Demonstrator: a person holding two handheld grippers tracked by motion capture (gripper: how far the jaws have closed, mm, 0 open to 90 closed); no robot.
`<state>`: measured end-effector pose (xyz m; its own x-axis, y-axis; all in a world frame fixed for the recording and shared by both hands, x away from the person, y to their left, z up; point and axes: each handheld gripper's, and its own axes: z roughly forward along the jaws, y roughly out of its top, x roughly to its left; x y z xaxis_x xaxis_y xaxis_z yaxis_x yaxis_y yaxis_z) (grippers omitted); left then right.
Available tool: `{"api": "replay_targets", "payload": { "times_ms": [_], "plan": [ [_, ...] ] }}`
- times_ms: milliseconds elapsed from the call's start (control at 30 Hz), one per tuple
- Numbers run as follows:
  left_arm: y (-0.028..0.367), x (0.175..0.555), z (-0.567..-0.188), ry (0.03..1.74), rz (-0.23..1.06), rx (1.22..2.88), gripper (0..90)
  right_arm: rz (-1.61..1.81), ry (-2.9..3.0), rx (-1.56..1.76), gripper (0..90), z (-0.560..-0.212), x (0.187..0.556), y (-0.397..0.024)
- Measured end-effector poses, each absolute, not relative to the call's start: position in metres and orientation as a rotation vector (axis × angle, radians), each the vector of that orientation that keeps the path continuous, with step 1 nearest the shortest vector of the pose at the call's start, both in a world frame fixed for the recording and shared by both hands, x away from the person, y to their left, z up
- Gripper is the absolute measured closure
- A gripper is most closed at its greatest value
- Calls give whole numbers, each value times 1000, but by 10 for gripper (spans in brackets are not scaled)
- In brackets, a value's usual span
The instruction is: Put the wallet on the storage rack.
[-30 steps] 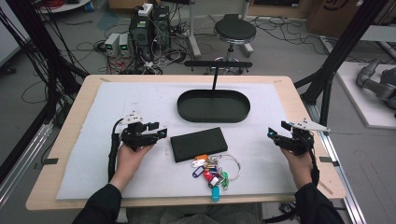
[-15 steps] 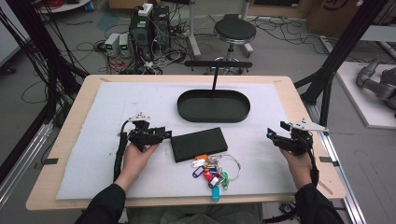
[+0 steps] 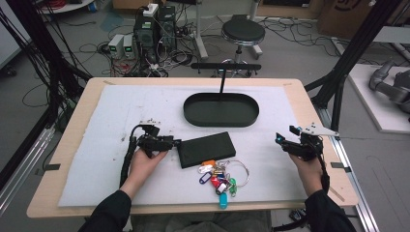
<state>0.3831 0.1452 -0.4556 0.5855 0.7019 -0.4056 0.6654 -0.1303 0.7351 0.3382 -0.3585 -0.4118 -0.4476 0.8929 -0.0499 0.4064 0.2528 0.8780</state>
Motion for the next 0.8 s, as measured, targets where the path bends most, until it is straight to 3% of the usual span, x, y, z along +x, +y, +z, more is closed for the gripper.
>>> {"api": "replay_targets", "payload": {
  "times_ms": [167, 200, 800],
  "plan": [
    [143, 382, -456, 1080, 44, 1855, 469, 1130, 1976, 1170, 348, -412, 339, -357],
    [142, 381, -456, 1048, 14, 1854, 644, 1127, 1977, 1162, 349, -412, 339, -357],
    [139, 369, -448, 958, 178, 1838, 786, 1135, 1979, 1151, 350, -411, 341, -353]
  ]
}}
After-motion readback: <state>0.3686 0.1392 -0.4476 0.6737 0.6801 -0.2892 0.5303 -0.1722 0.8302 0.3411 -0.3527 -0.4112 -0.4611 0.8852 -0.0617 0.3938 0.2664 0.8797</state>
